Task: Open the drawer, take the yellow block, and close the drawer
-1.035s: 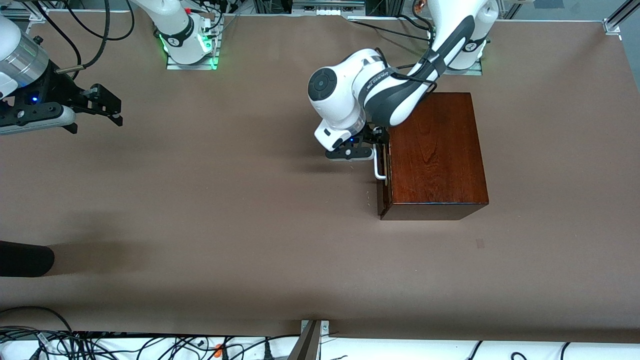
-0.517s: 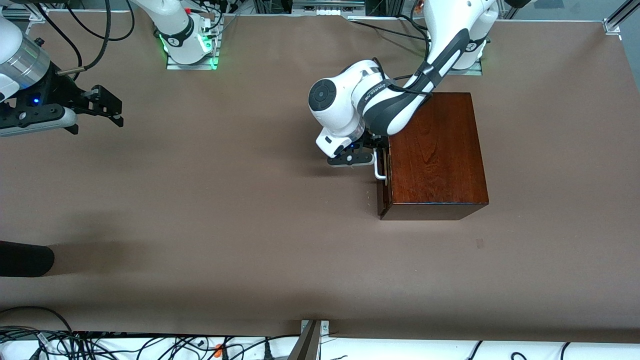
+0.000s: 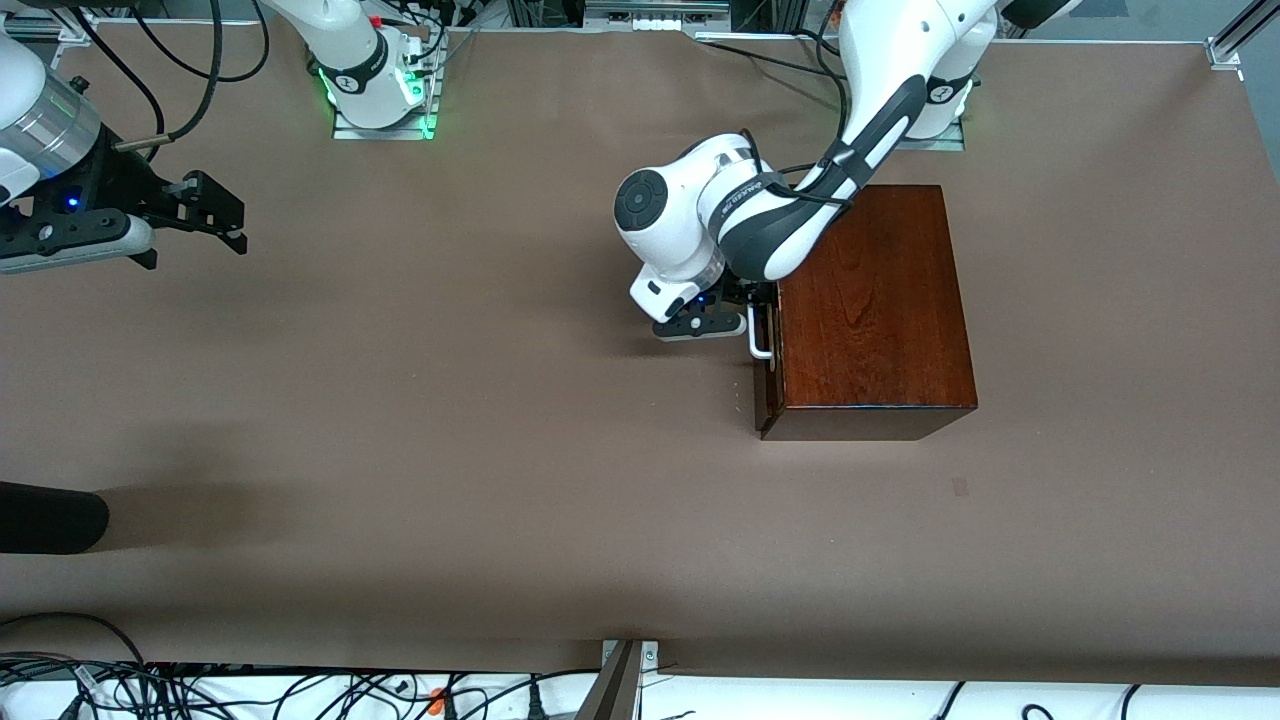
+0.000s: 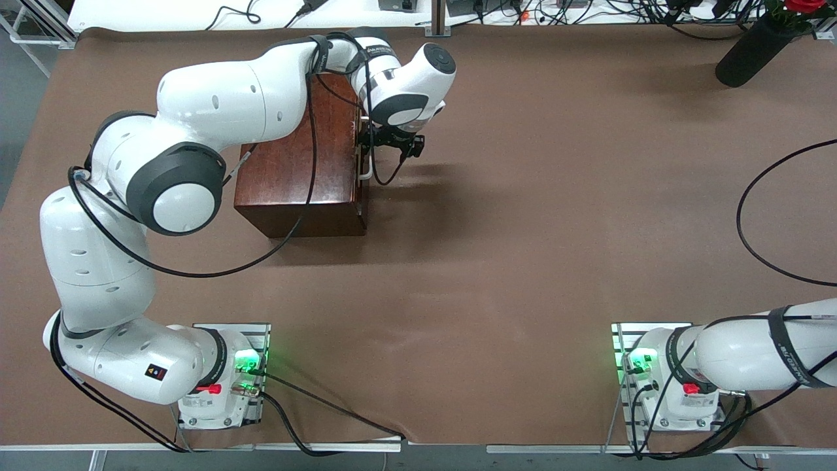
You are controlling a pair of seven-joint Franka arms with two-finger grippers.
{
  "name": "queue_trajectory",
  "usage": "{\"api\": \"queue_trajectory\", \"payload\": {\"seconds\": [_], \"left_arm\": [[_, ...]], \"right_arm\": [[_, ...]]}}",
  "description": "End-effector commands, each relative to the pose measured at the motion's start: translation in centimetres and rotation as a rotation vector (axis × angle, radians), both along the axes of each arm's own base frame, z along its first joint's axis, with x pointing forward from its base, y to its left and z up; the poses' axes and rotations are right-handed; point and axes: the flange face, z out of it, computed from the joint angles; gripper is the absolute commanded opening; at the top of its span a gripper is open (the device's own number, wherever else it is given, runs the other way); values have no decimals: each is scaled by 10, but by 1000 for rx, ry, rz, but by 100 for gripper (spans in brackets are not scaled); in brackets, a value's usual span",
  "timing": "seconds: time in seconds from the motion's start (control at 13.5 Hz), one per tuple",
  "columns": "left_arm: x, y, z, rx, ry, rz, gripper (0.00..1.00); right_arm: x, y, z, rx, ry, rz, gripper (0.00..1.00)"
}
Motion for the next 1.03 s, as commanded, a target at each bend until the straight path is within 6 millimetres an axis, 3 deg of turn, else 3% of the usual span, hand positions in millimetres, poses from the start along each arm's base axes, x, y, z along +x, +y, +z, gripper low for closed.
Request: {"api": "queue_trajectory", "payload": {"seconds": [0.0,0.44,0.96], "left_arm": [[-4,-33,-2,-24,-44,8,100],[-24,-88,8,-88,-61,-14,100],[-33,-129,22,-161,-81,-11,100]], "right_arm": [[1,-1,5,-4,-1,-2,100],[1,-1,4,-5,1,-2,100],[2,-2,4,-6,-1,-4,100]]}}
